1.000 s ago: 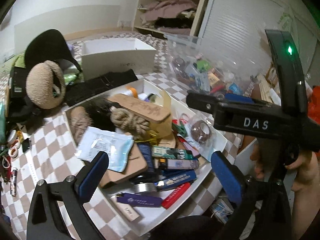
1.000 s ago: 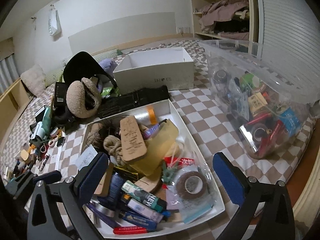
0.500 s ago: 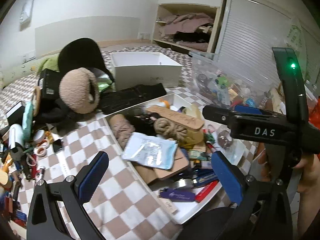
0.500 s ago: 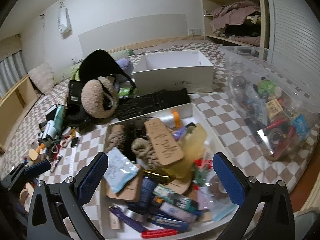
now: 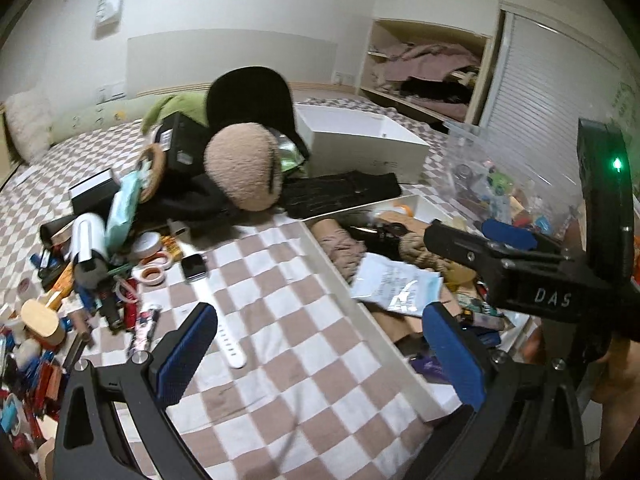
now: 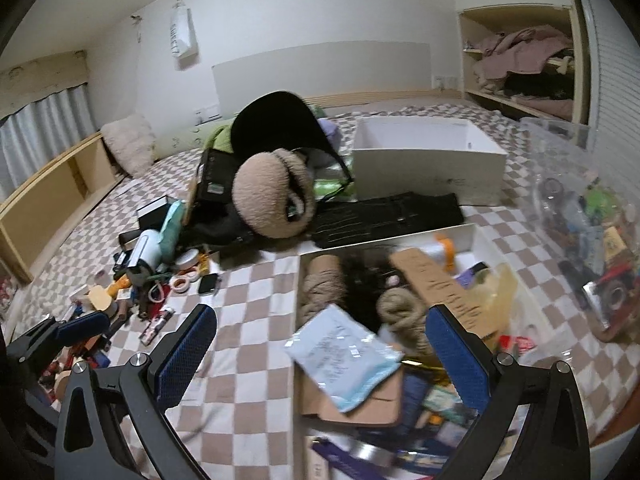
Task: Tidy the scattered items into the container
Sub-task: 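Withdraw both tools from the tray back toward the pile, then move the right tool toward the cartoon-printed lighter while the left tool approaches the pile, then close the right tool on the cartoon-printed lighter, then grasp the red lighter with the left tool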
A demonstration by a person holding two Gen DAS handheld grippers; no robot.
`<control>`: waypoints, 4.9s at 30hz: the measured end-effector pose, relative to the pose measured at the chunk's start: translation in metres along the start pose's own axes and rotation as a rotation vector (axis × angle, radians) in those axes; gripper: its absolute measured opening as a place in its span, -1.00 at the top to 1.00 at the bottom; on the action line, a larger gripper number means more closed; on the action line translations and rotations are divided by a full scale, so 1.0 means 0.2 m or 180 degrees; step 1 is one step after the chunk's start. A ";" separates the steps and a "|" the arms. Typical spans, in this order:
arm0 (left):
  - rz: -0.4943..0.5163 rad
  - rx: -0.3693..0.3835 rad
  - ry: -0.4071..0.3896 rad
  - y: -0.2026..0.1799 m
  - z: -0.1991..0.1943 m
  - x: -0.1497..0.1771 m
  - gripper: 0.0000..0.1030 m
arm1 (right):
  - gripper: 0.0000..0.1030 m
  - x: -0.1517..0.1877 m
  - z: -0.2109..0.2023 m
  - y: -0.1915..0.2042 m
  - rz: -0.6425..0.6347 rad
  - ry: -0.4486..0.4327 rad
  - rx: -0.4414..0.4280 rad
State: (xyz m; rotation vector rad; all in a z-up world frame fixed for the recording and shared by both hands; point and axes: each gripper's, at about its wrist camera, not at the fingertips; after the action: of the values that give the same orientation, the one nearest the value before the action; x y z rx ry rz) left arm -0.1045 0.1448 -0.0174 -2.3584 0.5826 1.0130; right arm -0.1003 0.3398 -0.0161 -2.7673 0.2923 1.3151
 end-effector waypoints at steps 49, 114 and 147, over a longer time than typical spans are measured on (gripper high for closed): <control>-0.1501 -0.0783 -0.0336 1.18 -0.45 0.33 -1.00 | -1.00 0.31 0.64 1.27 -0.2485 0.0237 -0.1287; -0.0808 -0.1072 0.0556 1.26 -0.24 0.48 0.31 | -0.67 0.30 0.54 0.81 -0.0842 0.1067 -0.1357; -0.0444 -0.0072 0.0757 0.92 0.10 0.39 -0.18 | -0.67 0.26 0.63 0.65 -0.0370 0.1232 -0.1197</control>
State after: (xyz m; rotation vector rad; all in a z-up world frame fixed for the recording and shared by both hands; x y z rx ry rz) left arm -0.1693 -0.0003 -0.1388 -2.5193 0.4858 0.6867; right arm -0.1896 0.2219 -0.1330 -3.2855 -0.1144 0.8749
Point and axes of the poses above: each gripper's, at about its wrist camera, not at the fingertips, and z roughly the way its jaws point, y to its left, x to its underside, and after that the axes turned 11 degrees about x, right-handed
